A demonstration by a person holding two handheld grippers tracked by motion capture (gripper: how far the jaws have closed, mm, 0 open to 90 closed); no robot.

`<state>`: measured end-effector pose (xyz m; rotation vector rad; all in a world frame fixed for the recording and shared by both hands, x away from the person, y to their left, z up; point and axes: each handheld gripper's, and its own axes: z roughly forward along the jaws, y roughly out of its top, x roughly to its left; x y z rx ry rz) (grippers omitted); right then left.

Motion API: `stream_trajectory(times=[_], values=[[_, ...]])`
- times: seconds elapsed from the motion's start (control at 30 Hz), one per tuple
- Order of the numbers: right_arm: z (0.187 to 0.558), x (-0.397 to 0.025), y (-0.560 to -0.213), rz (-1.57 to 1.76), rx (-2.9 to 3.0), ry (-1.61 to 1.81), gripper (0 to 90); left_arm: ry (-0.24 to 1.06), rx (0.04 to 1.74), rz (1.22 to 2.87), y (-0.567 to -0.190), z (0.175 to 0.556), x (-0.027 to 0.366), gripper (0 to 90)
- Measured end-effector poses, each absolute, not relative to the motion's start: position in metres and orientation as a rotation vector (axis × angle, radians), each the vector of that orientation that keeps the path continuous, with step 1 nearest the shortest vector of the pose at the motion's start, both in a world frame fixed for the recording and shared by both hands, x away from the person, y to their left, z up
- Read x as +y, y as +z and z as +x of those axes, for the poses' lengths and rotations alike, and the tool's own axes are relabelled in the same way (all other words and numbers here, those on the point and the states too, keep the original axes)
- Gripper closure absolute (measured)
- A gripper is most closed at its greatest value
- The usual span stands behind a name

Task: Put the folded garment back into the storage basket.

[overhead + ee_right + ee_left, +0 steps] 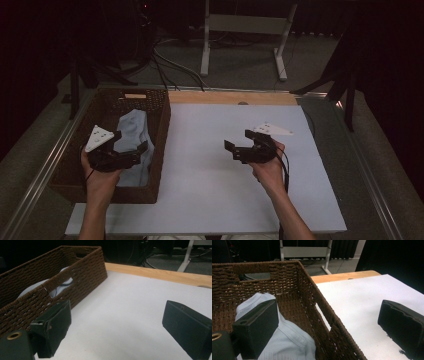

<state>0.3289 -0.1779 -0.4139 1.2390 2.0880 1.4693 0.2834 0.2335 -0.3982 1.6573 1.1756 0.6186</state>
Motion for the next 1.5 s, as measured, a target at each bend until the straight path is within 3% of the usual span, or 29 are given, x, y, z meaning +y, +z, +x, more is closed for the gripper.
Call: stream_trajectory(times=[0.7,1.5], values=[[0.309,-0.233,-0.427,1.262,1.988,1.456,8.5,0.623,1.178,1.650,-0.401,0.278,0.238,4.9],[0.286,-0.268,-0.430,1.261,1.884,1.460,8.5,0.603,1.191,1.644,-0.406,0.270,0.243,4.9]])
